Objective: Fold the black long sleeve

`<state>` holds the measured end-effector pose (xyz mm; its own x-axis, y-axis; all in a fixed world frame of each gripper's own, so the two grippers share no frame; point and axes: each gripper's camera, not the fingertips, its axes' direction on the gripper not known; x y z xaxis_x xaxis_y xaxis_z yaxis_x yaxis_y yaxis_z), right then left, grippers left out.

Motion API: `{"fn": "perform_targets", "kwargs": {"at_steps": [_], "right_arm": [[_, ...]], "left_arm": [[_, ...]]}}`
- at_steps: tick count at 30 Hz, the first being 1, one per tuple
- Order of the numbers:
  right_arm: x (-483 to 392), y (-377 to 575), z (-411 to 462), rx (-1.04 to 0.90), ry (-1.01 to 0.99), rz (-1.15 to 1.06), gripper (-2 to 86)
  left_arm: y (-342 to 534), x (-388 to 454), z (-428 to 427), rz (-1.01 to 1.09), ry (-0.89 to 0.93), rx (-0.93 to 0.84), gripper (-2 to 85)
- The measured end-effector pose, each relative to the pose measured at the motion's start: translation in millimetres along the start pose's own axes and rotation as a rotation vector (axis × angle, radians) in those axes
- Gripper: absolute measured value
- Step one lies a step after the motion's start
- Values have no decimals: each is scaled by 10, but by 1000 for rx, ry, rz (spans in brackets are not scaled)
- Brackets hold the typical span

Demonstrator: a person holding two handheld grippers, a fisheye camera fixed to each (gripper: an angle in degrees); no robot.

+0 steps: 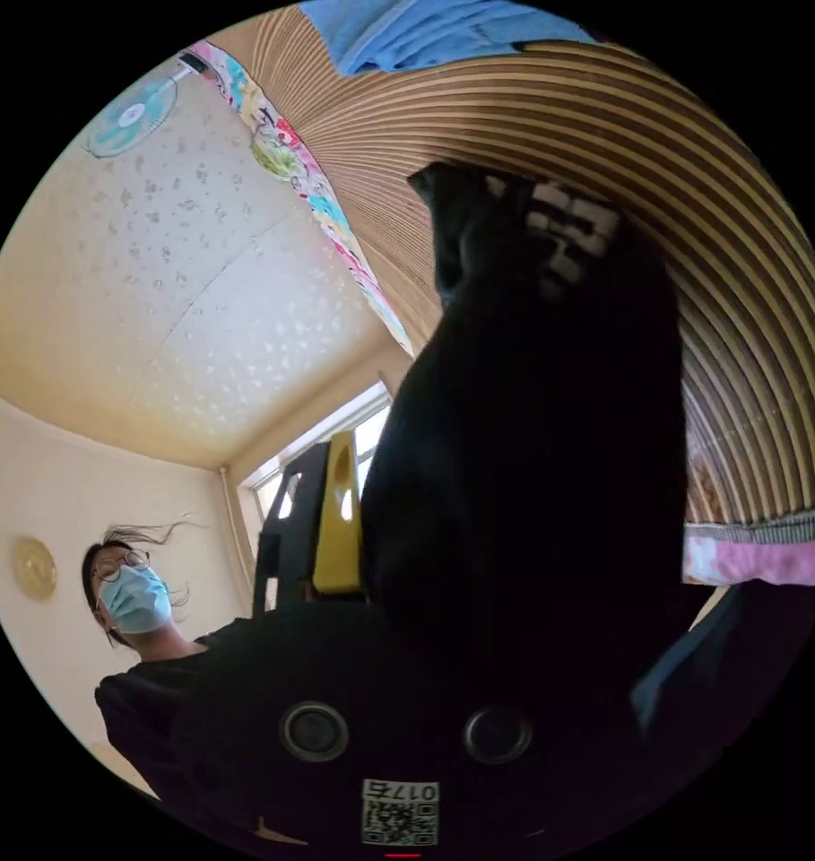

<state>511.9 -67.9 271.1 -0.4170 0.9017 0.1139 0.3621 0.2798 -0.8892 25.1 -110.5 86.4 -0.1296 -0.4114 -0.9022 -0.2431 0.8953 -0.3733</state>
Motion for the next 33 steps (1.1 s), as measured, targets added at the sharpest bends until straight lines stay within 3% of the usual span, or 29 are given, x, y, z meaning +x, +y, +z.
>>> {"fn": "perform_targets", "kwargs": {"at_steps": [4, 8, 13, 16, 19, 22, 30, 33], "right_arm": [[-1114, 45, 277, -94, 147, -264, 63], [-2049, 217, 29, -68, 135, -488, 49], [-2062, 174, -838, 32, 176, -525, 51], [-1457, 8, -1634, 127, 310, -436, 58], [-641, 150, -2461, 331, 545, -139, 72], [-199, 549, -2660, 355, 672, 26, 50], [624, 1475, -2198, 481, 435, 264, 11], [1078, 1480, -1806, 405, 334, 514, 15]], "left_arm": [[72, 664, -75, 54, -21, 54, 75], [112, 1062, -119, 75, -98, 52, 110], [151, 1160, -230, -4, -139, 96, 112], [141, 1171, -268, -48, -173, 119, 112], [166, 1160, -337, -95, -171, 162, 112], [265, 1144, -487, -148, -175, 227, 110], [746, 1134, -1140, -222, -324, 450, 35], [938, 1079, -1427, -213, -295, 568, -3]]}}
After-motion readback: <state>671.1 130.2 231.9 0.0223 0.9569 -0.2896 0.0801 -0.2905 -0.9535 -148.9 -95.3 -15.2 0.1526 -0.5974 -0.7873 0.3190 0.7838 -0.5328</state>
